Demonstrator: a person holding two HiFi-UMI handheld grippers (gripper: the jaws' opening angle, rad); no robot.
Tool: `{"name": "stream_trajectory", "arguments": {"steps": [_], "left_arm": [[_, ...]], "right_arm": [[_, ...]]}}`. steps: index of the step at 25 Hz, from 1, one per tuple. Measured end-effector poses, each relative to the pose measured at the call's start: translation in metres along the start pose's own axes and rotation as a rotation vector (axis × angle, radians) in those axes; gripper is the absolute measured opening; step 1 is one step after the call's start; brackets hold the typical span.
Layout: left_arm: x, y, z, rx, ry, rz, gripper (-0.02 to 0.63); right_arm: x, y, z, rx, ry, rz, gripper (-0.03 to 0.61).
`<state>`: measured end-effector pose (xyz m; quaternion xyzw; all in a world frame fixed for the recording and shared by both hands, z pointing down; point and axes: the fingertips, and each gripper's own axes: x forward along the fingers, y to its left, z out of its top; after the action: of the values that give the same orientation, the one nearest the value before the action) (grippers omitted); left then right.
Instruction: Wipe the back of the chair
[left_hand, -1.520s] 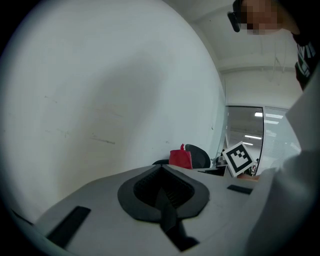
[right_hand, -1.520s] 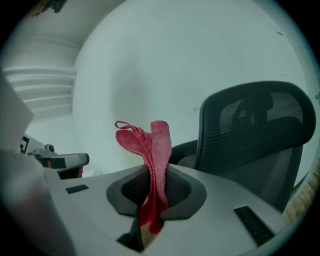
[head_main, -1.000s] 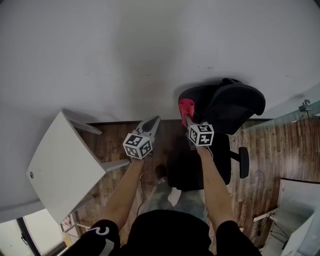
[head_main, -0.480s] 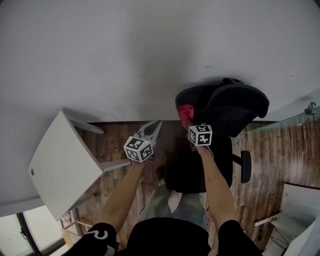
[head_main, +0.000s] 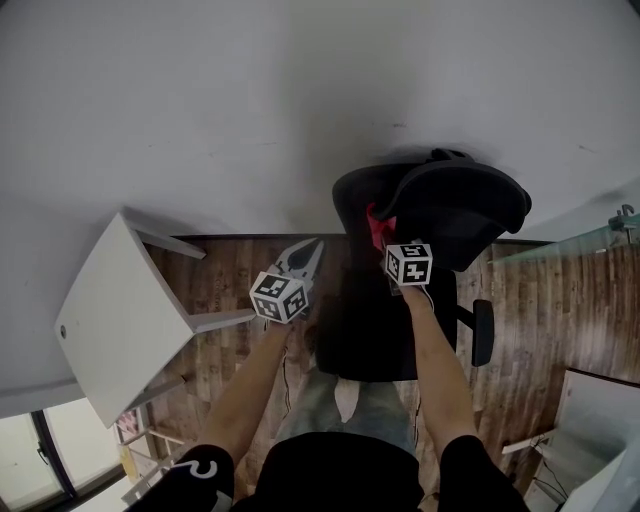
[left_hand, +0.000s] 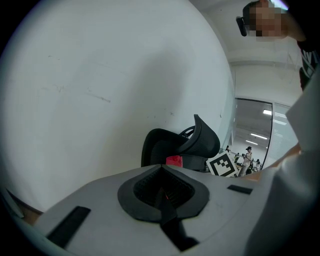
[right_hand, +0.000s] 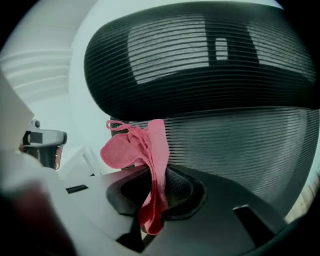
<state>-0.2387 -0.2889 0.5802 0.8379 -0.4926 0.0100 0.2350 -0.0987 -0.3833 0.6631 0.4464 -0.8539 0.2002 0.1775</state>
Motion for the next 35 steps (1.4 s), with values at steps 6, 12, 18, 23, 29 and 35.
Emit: {"name": "stream_trajectory", "arguments": {"steps": [6,12,18,23,29,35], "left_arm": [[0.017,-0.020,-0.006,0.011,0.014,0.035,0.025],[0.033,-0.046,-0.006,0.028,0.016,0.048,0.025],[0.050,-0.077,-0.007,0.055,0.017,0.038,0.025],[0.065,-0.100,-0.006,0.073,0.015,0.031,0.025],[0.078,-0.127,-0.007,0.065,0.002,0.030,0.025],[0.092,-0.152,-0.012,0.070,0.001,0.022,0.025]], "right_arm": [[-0.019,-0.033,0.007,0.004,-0.016,-0.023,0.072],[-0.042,-0.069,0.011,0.013,-0.030,-0.065,0.072],[-0.061,-0.100,0.013,-0.007,-0.038,-0.093,0.072],[-0.077,-0.132,0.013,-0.009,-0.039,-0.121,0.071],[-0.096,-0.171,0.009,-0.008,-0.042,-0.142,0.071],[-0.121,-0.218,0.003,0.006,-0.041,-0.185,0.071]]}}
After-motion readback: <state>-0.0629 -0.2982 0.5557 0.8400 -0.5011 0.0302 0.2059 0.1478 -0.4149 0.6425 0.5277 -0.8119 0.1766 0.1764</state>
